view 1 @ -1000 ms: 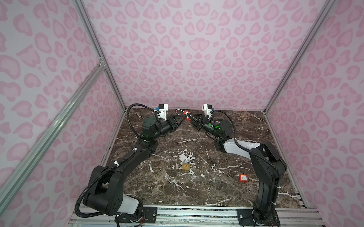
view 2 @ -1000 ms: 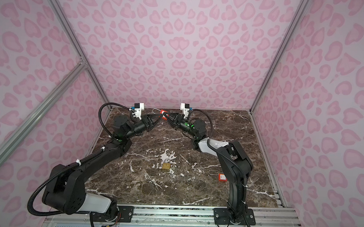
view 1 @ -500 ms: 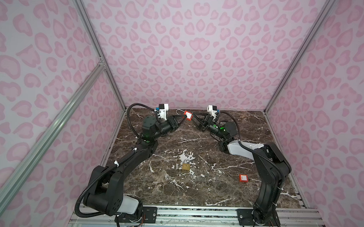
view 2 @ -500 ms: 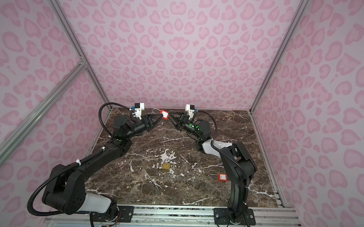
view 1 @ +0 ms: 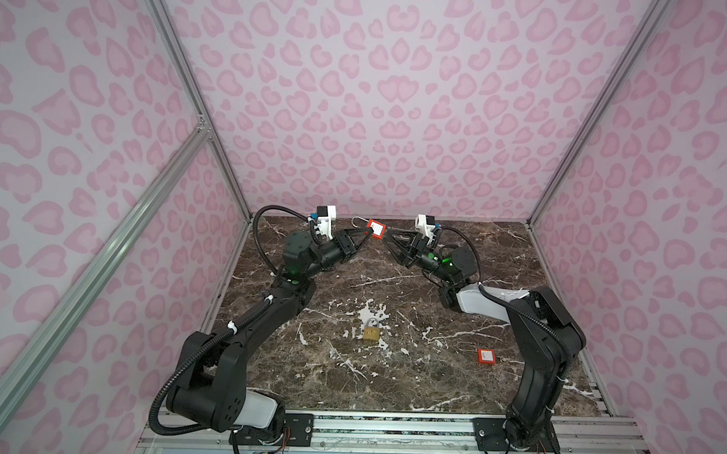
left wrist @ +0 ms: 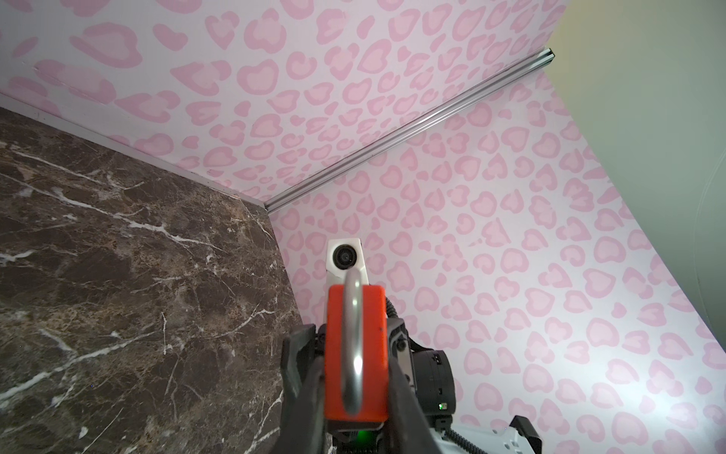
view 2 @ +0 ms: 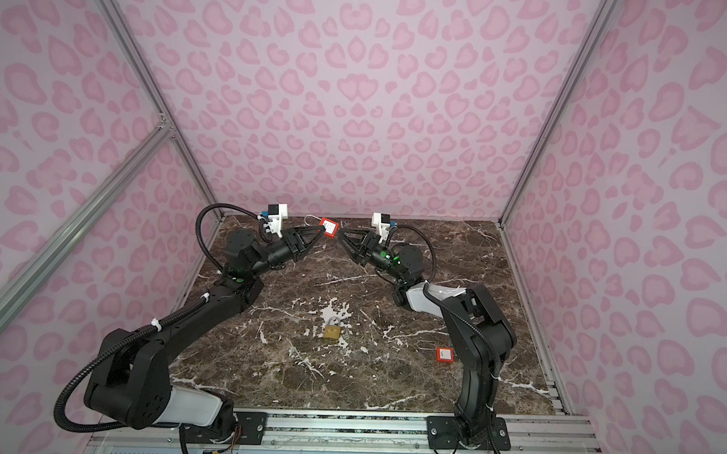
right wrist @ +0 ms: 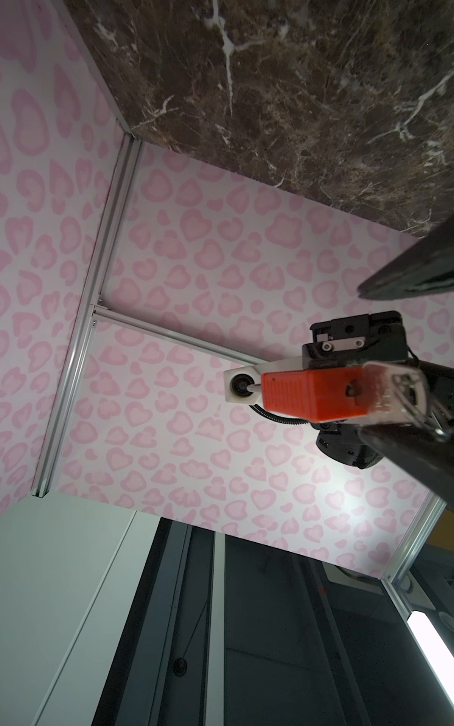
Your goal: Lock with the key
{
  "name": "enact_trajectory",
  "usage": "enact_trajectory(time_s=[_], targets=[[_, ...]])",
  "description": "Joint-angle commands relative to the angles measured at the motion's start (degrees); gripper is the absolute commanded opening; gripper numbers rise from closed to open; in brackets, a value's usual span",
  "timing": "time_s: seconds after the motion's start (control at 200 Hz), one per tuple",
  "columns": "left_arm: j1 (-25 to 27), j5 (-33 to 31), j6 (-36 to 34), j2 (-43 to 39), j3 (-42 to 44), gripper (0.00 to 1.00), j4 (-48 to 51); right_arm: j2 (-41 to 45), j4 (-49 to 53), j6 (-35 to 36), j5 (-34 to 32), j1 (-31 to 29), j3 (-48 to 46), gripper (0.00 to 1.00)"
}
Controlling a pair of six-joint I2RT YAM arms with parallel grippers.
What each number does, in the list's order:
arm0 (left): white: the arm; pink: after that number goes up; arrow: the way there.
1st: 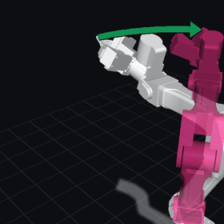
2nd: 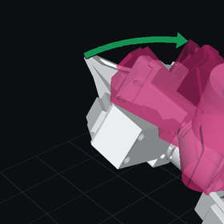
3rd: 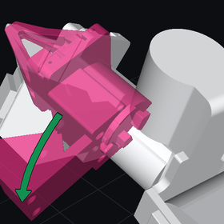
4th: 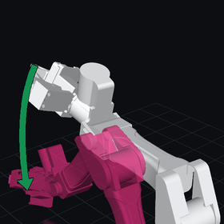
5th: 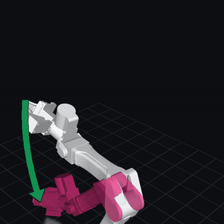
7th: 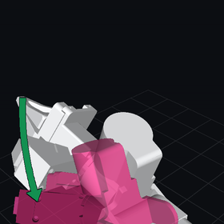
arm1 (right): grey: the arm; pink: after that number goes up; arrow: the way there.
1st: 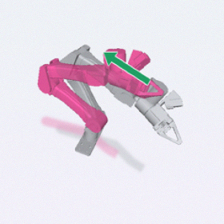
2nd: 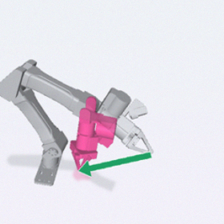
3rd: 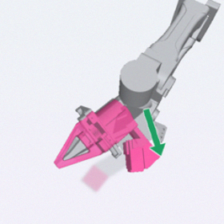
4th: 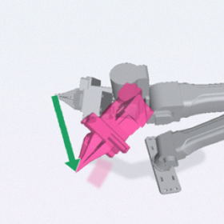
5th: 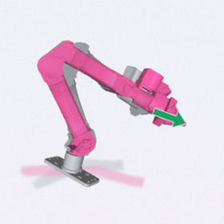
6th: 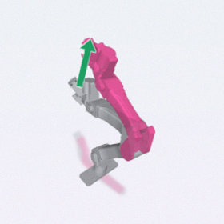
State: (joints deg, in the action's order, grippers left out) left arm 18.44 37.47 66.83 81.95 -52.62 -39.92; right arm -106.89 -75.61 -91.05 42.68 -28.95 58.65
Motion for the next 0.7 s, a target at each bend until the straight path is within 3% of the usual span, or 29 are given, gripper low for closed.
enact_trajectory(time_s=[0.0, 0.44, 0.695], targets=[[-0.1, 0.4, 0.2, 0.3, -0.9, 0.12, -3.4, 0.2, -2.0, -0.1, 0.8, -0.2, -0.6, 0.47], [-0.1, 0.1, 0.1, 0.1, -0.6, 0.12, -3.3, 0.3, -1.4, 1.2, 0.6, -1.4, -1.2, 0.34], [-0.1, 0.3, 0.1, 0.0, -0.4, 0.12, -3.3, 1.4, -0.6, 3.9, 0.1, -1.3, -1.6, 0.19]])
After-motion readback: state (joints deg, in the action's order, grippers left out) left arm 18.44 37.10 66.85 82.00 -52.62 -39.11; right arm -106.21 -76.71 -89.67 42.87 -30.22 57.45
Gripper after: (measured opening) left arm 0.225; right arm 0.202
